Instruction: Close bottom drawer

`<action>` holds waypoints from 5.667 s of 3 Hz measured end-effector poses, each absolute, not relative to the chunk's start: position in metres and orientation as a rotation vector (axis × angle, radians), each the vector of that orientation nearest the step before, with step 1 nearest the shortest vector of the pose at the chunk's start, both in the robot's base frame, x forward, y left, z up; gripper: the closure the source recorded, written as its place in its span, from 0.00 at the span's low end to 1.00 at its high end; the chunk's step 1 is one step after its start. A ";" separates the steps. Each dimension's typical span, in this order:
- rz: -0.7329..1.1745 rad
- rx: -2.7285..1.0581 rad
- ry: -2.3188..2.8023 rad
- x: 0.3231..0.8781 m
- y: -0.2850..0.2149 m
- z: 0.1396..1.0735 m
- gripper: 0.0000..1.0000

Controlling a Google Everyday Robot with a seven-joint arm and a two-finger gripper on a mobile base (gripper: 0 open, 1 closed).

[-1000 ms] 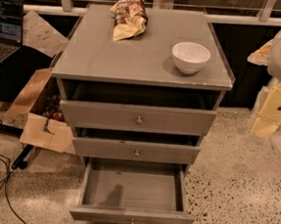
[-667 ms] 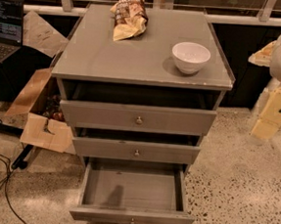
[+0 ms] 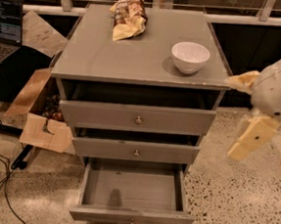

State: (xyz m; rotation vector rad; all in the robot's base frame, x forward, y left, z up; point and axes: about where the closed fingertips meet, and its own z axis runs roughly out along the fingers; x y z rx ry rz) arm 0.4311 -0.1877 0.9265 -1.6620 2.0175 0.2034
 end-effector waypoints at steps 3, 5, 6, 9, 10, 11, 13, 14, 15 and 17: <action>0.422 -1.404 1.916 0.436 -0.131 0.839 0.00; 0.481 -1.400 1.942 0.442 -0.122 0.819 0.18; 0.481 -1.400 1.942 0.442 -0.122 0.819 0.41; 0.468 -1.388 1.959 0.439 -0.122 0.808 1.00; 0.450 -1.334 1.997 0.431 -0.129 0.780 1.00; 0.435 -1.261 2.034 0.421 -0.137 0.736 1.00; 0.544 -1.131 2.125 0.405 -0.146 0.618 1.00; 0.624 -1.091 2.186 0.404 -0.144 0.561 1.00; 0.716 -1.088 2.252 0.400 -0.136 0.509 1.00; 0.696 -1.083 2.255 0.392 -0.132 0.491 1.00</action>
Offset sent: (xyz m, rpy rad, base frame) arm 0.0086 0.0613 -0.1054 0.3047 -0.0455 -0.1425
